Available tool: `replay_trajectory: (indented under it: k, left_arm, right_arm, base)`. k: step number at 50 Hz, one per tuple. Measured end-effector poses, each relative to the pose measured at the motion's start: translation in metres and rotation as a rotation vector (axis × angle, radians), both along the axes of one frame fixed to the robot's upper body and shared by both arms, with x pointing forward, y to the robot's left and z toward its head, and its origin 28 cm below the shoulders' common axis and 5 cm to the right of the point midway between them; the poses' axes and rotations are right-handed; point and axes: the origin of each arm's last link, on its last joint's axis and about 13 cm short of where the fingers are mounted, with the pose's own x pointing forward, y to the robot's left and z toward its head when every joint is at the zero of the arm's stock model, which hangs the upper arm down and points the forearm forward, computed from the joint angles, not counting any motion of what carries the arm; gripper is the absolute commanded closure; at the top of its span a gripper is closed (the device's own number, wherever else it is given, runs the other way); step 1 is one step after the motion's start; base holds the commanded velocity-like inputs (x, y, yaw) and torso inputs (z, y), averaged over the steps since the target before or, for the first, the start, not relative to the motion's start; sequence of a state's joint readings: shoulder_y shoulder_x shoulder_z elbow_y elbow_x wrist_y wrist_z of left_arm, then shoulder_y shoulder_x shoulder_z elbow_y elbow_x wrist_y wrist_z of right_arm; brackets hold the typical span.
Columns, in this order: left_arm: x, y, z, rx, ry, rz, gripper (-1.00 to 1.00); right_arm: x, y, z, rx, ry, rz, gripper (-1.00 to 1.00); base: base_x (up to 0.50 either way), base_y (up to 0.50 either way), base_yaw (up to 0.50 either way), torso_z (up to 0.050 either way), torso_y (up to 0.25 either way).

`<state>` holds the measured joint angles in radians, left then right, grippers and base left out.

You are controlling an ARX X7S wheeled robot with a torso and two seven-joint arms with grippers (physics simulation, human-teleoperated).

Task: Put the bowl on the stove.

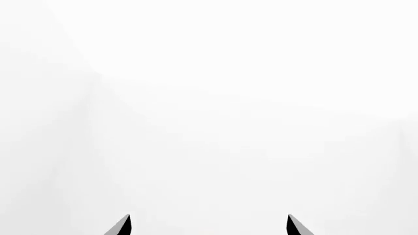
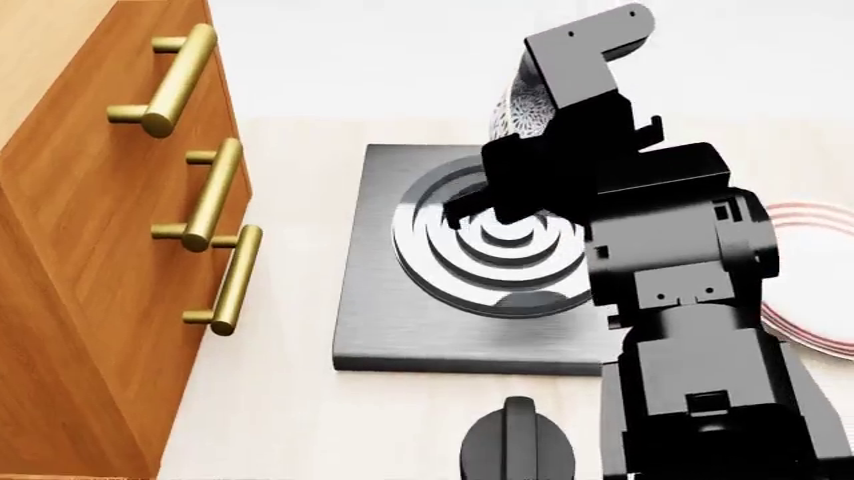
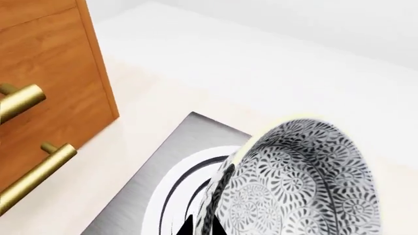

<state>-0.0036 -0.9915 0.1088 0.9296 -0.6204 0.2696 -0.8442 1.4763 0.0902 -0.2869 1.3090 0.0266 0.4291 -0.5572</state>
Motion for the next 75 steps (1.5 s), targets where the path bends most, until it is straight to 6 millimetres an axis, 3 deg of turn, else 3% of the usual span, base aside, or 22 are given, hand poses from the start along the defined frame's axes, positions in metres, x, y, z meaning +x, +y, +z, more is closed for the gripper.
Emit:
replay_trajectory:
  k: [75]
  left_arm:
    - [-0.0015, -0.0016, -0.0023, 0.019, -0.015, -0.014, -1.0]
  right_arm:
    - [0.0, 0.0049, 0.0006, 0.019, 0.009, -0.001, 1.0]
  base:
    - [0.0, 0.0, 0.0, 0.0, -0.042]
